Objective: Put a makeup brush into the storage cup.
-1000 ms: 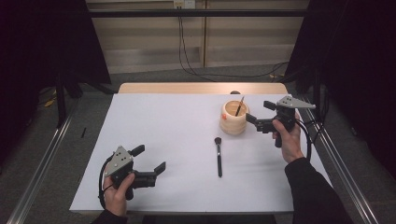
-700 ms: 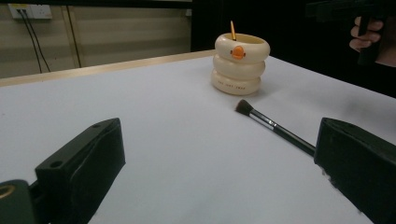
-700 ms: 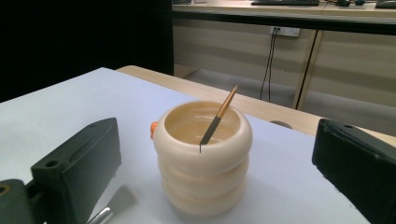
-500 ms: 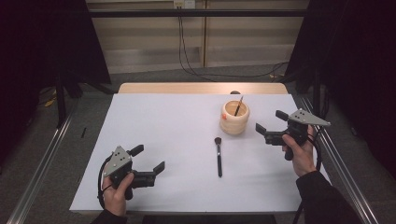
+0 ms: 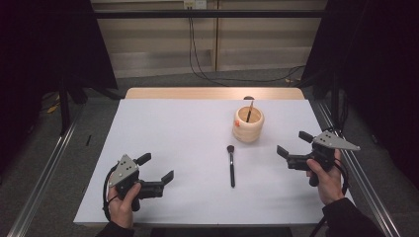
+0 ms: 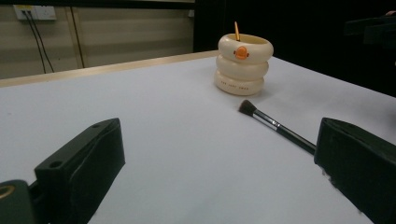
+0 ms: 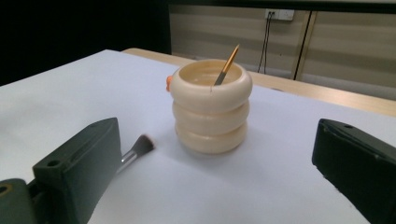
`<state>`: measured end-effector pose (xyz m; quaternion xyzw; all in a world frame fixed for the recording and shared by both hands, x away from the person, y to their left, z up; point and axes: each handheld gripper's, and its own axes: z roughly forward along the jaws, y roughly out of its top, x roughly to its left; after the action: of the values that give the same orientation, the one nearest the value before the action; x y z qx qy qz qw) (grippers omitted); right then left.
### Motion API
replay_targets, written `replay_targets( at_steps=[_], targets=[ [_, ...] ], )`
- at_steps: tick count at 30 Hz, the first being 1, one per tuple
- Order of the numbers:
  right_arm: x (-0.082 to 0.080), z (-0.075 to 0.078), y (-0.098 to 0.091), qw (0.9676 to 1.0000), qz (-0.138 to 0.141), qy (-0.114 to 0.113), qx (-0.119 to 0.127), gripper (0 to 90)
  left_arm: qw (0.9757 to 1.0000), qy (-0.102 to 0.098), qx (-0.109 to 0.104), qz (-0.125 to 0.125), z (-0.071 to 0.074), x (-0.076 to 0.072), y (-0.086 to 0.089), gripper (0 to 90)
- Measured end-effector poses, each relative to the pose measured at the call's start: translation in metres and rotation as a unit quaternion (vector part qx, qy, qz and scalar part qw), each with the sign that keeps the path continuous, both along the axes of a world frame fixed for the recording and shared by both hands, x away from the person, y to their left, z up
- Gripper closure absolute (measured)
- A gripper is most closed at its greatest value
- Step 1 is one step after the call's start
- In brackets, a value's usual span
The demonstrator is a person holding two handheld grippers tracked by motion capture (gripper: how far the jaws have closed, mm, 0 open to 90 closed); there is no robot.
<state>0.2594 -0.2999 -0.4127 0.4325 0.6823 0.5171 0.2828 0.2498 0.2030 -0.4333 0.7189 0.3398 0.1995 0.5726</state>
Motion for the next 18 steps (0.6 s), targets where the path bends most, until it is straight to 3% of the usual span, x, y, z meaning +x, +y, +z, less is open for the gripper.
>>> replay_targets(
  at_steps=[13, 18],
  targets=[
    [-0.046, -0.014, -0.015, 0.9997, -0.022, 0.004, 0.011, 1.6, 1.0000, -0.005, -0.005, 0.001, 0.002, -0.001, 0.003, 1.5],
    [-0.051, -0.019, -0.016, 0.9997, -0.021, 0.009, 0.001, 1.6, 1.0000, -0.010, -0.002, 0.000, 0.004, -0.002, 0.003, 1.4]
  ],
)
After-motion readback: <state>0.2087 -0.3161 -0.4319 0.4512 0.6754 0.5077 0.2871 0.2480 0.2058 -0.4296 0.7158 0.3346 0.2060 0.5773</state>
